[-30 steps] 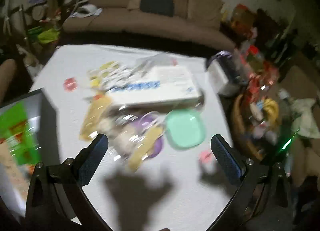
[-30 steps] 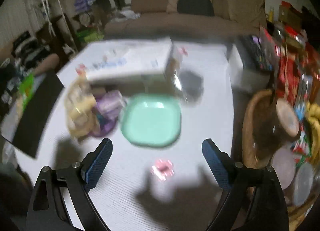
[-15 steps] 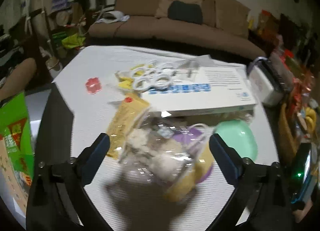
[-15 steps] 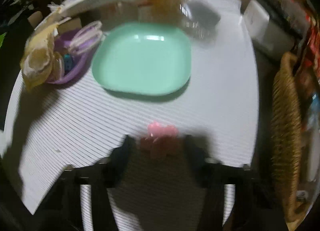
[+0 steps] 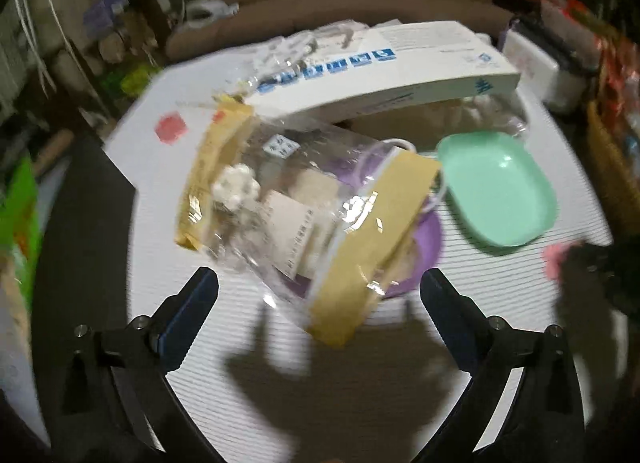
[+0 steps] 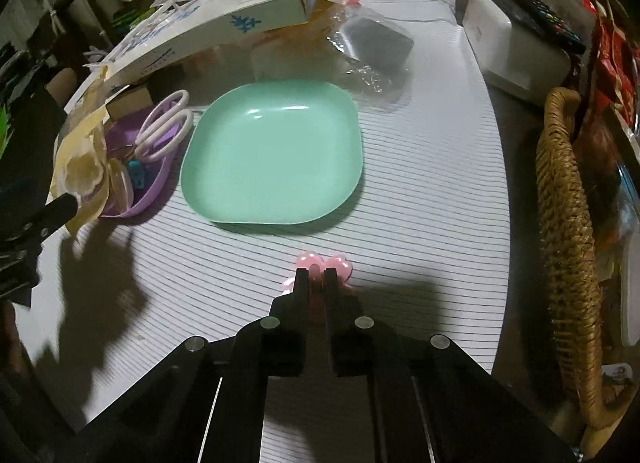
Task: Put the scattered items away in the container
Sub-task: 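Grasp the yellow snack bag with the left tool while the right tool grasps the pink flower item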
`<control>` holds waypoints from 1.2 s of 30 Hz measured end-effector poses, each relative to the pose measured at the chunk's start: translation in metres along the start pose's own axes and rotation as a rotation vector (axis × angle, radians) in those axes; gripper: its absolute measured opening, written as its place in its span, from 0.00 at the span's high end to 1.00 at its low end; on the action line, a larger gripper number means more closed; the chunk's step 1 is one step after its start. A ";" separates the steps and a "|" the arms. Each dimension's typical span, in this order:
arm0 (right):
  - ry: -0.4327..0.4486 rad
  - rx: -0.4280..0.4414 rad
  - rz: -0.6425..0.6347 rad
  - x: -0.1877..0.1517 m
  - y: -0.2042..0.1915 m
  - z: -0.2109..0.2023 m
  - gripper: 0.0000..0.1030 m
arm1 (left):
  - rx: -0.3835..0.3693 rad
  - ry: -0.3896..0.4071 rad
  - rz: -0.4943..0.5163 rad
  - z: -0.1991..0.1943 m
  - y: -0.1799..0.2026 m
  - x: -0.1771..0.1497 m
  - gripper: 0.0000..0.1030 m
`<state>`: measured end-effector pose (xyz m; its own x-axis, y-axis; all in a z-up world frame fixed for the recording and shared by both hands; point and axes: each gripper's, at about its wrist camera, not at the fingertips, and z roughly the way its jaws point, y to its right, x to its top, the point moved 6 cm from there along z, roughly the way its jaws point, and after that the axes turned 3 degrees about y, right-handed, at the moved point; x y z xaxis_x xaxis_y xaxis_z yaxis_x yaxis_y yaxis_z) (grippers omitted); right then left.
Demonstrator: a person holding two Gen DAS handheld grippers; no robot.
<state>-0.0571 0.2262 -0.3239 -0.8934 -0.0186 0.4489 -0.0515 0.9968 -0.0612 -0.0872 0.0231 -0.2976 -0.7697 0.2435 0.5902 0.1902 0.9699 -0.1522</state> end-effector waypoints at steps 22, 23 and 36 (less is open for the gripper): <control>-0.002 0.023 0.005 0.014 -0.011 0.002 0.93 | 0.219 -0.017 0.137 0.062 0.029 0.022 0.23; 0.002 0.026 0.006 0.014 -0.011 0.000 0.93 | 0.198 -0.020 0.118 0.059 0.027 0.022 0.30; 0.063 0.040 0.005 0.017 -0.027 -0.027 0.93 | 0.038 0.074 -0.007 -0.045 -0.013 0.031 0.48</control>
<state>-0.0589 0.2013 -0.2901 -0.8640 -0.0070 0.5034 -0.0658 0.9929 -0.0991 -0.0865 0.0178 -0.2418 -0.7237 0.2382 0.6477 0.1612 0.9709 -0.1769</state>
